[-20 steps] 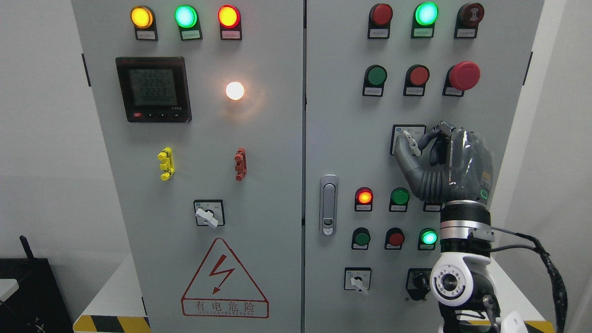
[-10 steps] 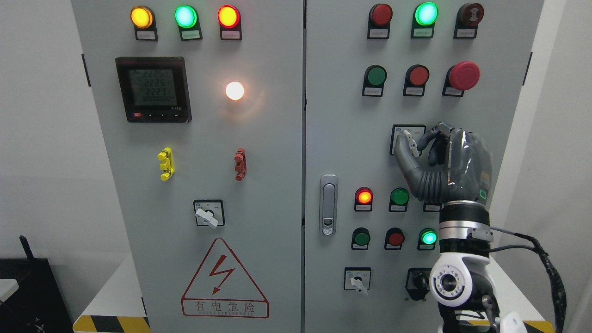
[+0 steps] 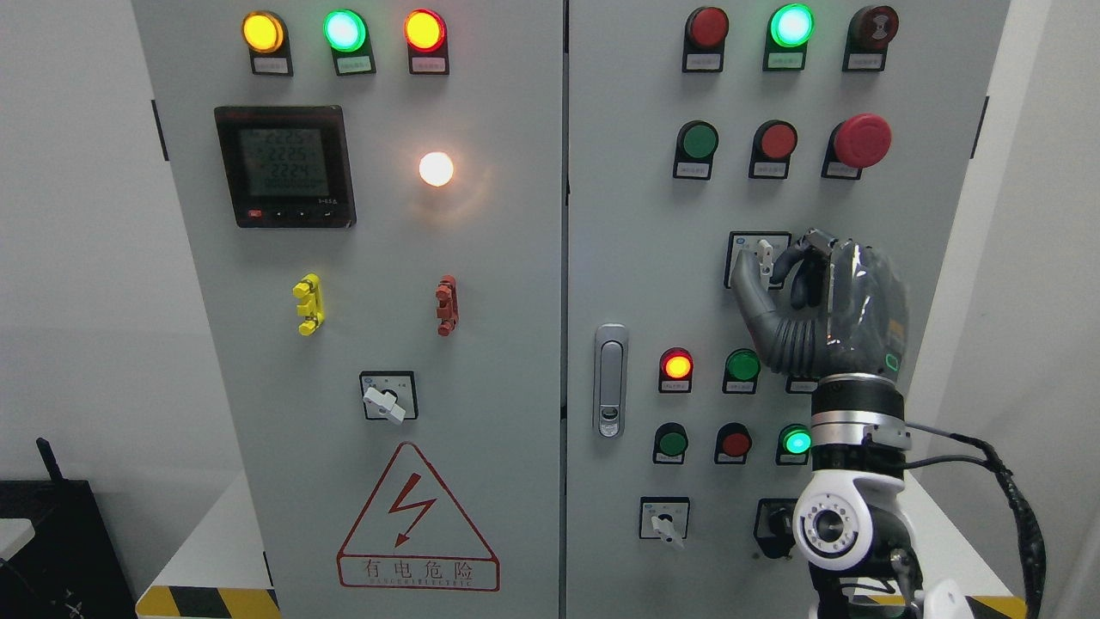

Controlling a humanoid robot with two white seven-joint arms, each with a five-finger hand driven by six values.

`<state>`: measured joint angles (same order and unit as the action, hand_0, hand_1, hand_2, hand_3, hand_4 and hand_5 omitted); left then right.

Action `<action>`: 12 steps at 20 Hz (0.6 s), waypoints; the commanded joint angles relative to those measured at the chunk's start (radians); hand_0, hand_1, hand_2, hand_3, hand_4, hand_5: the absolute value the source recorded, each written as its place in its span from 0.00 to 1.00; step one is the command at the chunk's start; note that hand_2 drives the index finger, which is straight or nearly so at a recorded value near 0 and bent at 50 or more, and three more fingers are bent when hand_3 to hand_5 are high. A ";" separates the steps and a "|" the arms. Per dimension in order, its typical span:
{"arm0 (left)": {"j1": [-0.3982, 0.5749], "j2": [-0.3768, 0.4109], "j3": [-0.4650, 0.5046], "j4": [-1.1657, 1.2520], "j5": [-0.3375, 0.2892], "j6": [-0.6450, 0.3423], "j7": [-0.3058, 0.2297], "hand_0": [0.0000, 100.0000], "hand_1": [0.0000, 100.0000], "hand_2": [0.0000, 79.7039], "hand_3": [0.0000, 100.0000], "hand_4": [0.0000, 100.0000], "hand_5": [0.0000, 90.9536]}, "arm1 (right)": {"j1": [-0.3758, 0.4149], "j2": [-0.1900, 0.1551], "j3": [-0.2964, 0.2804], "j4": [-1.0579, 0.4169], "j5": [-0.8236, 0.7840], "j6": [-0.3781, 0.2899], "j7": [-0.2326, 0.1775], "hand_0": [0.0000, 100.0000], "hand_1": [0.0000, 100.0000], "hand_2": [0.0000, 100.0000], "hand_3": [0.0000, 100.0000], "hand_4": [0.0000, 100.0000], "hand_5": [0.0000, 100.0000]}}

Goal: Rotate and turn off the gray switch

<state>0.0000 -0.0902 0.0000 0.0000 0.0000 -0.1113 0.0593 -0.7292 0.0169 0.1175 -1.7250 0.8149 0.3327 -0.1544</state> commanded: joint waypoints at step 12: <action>-0.009 0.000 0.008 -0.025 0.020 -0.001 -0.001 0.12 0.39 0.00 0.00 0.00 0.00 | 0.001 0.020 0.001 0.001 0.001 0.000 -0.002 0.38 0.42 0.72 1.00 1.00 1.00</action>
<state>0.0000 -0.0902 0.0000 0.0000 0.0000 -0.1112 0.0619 -0.7298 0.0305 0.1181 -1.7238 0.8154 0.3340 -0.1562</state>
